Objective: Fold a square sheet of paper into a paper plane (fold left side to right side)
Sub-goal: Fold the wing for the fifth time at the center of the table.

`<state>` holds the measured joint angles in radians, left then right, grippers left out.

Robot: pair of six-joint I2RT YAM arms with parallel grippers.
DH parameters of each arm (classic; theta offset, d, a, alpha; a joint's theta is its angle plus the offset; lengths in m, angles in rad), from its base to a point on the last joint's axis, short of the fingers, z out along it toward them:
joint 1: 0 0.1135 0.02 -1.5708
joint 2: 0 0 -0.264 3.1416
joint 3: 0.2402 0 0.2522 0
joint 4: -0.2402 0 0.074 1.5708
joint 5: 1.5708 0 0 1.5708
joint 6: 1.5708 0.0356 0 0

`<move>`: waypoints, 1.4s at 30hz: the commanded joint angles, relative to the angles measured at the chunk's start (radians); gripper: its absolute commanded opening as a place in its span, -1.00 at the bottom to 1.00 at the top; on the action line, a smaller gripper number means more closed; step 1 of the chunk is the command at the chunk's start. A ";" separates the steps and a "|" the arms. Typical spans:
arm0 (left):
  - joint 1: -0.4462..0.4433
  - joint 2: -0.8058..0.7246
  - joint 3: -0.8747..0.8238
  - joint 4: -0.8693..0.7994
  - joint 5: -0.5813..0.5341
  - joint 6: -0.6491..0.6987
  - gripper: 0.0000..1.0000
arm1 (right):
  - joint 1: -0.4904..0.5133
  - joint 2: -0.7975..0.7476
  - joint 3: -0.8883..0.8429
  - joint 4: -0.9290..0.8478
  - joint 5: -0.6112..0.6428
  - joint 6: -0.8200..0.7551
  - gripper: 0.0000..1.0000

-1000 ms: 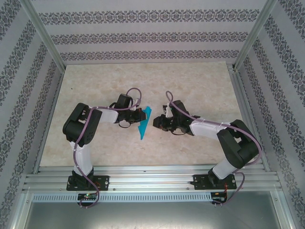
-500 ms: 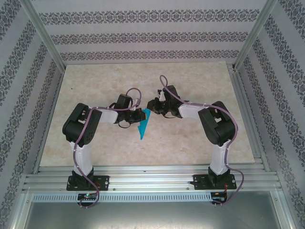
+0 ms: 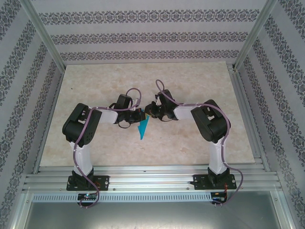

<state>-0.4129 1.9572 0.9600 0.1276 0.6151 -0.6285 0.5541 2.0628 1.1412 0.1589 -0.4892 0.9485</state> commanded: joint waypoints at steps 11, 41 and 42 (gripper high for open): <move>0.010 -0.152 -0.116 -0.115 -0.076 0.052 -0.73 | 0.000 0.064 0.047 -0.203 0.132 -0.084 -0.72; -0.180 -0.240 -0.258 -0.207 -0.286 0.046 -0.75 | -0.009 -0.052 0.079 -0.130 0.079 -0.167 -0.67; -0.183 -0.238 -0.266 -0.203 -0.289 0.042 -0.75 | -0.011 -0.080 0.072 -0.131 0.074 -0.177 -0.64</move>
<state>-0.5777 1.6943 0.7364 -0.0151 0.3866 -0.6022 0.5636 2.0720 1.2198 -0.0006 -0.4175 0.8234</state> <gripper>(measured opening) 0.127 0.178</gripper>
